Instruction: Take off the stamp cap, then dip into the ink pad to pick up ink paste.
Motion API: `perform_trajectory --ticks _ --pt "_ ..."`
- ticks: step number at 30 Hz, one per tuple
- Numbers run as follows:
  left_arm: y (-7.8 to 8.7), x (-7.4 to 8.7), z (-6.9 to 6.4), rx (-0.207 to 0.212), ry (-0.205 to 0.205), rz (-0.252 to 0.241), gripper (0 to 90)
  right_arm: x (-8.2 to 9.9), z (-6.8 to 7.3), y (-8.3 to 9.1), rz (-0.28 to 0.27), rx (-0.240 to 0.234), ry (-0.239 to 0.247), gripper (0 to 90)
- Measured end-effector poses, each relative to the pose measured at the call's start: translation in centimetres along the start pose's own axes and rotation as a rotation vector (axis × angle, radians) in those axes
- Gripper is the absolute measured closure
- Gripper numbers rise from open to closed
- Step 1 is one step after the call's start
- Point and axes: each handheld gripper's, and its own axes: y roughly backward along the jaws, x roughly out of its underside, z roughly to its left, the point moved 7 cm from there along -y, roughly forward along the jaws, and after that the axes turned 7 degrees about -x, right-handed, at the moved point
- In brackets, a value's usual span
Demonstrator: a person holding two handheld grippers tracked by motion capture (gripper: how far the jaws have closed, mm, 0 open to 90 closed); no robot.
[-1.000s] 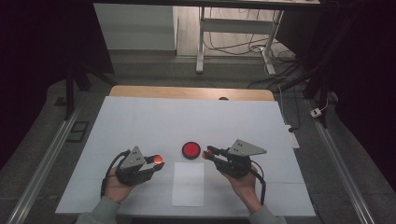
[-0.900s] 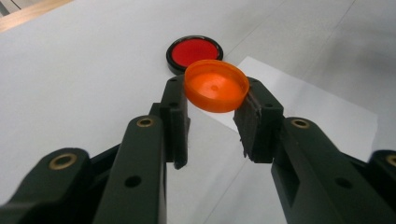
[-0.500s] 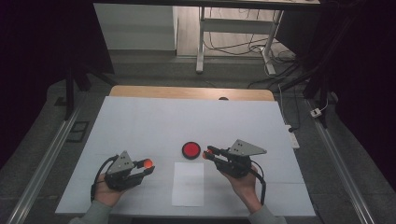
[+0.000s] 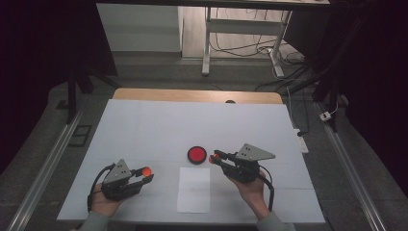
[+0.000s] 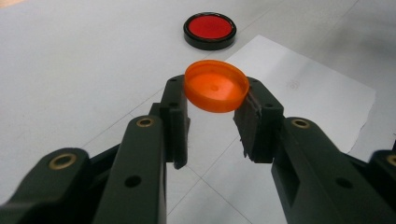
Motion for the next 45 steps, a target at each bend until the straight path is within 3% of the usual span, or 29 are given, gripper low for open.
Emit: perform_trajectory --ticks 27,45 --pt "-0.3 0.1 0.2 0.000 0.007 0.007 65.0 -0.3 -0.6 -0.2 0.005 0.015 -0.004 73.7" --pt "-0.6 0.1 0.0 0.007 0.001 0.012 65.0 0.2 -2.7 -2.8 0.056 0.032 -0.035 73.6"
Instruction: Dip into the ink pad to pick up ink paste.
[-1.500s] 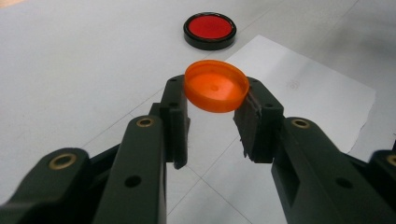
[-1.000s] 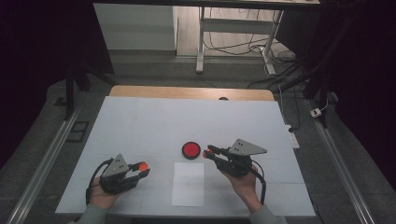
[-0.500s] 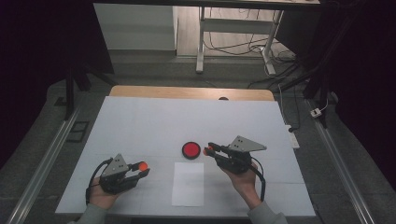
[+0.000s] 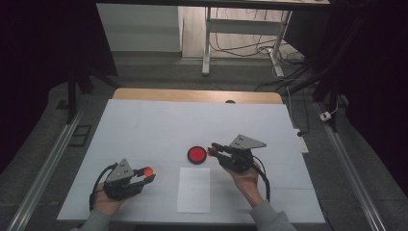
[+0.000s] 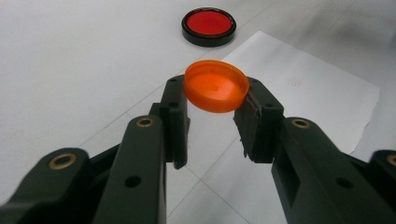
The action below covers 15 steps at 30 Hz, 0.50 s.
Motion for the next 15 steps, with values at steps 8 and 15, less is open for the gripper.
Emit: perform_trajectory --ticks 8,15 --pt "0.0 0.0 0.1 -0.004 0.001 0.002 65.0 0.1 -0.3 -1.2 0.016 -0.002 -0.005 73.6" --pt "-0.1 -0.1 0.0 0.000 0.000 0.002 65.0 0.1 -0.5 -2.0 0.028 0.002 -0.007 73.6"
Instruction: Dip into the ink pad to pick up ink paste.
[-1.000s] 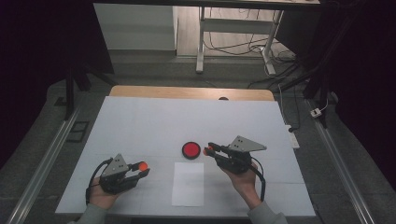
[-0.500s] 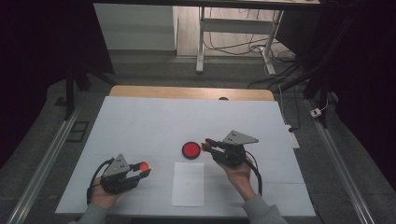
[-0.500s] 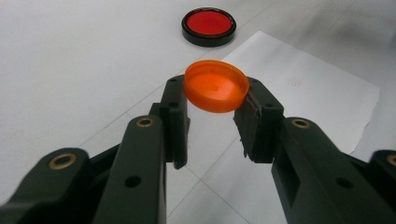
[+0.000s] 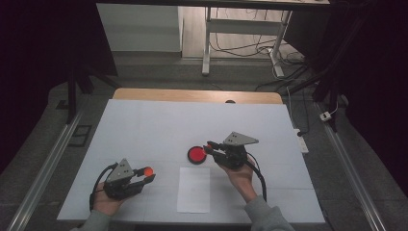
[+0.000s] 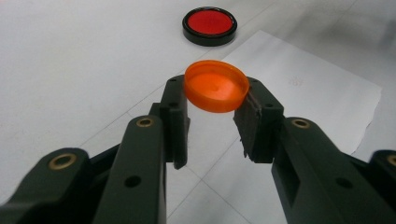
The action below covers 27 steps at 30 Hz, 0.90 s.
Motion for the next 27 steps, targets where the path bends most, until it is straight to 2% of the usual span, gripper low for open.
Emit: perform_trajectory --ticks 27 --pt "-0.3 0.0 0.0 0.005 0.007 0.002 65.0 0.6 -0.8 -3.4 0.062 0.000 -0.015 73.5"
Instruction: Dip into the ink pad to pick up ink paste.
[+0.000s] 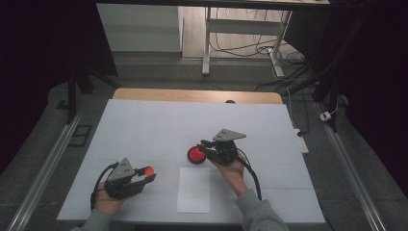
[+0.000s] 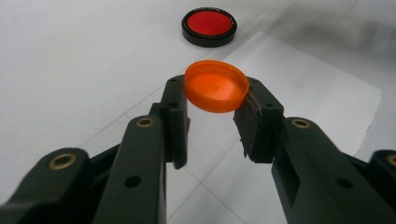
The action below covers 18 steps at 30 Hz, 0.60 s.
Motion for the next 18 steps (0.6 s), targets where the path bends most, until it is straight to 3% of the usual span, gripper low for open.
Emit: perform_trajectory --ticks 18 --pt "-0.2 0.0 -0.3 0.009 -0.006 0.004 64.9 1.0 -0.7 -1.8 0.048 0.016 -0.013 73.5"
